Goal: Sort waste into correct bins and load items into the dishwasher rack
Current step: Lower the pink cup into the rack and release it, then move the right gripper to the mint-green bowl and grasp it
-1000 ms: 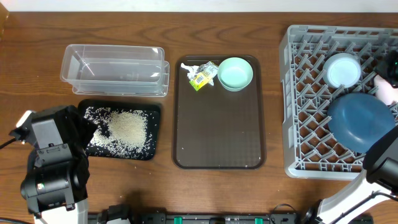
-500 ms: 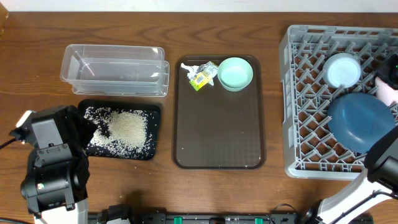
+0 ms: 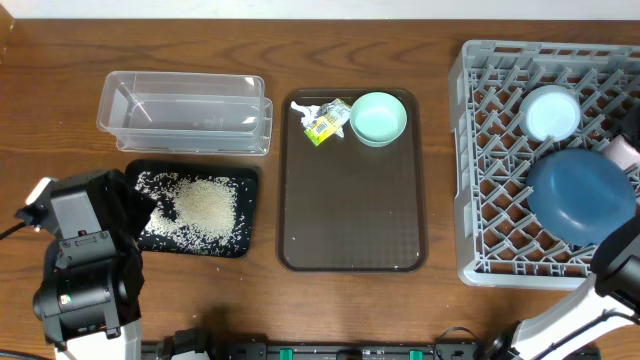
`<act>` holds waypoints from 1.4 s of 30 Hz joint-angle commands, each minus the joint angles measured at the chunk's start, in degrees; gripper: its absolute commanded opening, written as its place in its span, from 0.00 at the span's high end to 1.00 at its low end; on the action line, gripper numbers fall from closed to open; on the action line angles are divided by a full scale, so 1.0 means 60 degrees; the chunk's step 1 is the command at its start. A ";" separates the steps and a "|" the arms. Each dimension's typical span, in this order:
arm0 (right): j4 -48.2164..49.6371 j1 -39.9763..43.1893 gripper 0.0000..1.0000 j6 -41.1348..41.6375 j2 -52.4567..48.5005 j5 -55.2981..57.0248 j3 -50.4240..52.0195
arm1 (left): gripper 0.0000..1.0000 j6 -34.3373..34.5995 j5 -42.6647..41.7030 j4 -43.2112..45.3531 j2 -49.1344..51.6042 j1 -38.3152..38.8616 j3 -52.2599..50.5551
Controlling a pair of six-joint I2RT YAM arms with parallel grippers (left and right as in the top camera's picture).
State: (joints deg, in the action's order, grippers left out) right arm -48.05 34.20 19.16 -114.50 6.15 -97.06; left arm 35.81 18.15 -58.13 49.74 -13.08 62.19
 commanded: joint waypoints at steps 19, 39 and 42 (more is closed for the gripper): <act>0.1880 -0.1228 0.27 -0.0142 0.2994 -0.8207 0.0051 | 0.06 0.0015 0.0066 -0.0022 0.0000 -0.0040 0.0120; 0.2080 -1.0040 0.14 -0.4484 -0.0248 0.0463 0.0051 | 0.06 0.0011 0.0066 -0.0022 0.0000 -0.0040 0.0120; 0.2000 -1.0229 0.18 -0.4492 -0.0794 0.0226 0.0051 | 0.06 0.0015 0.0066 -0.0022 0.0000 -0.0040 0.0120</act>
State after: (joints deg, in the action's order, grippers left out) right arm -35.92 -26.81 -6.76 -117.54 3.99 -96.68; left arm 35.81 18.15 -58.11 49.74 -13.08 62.19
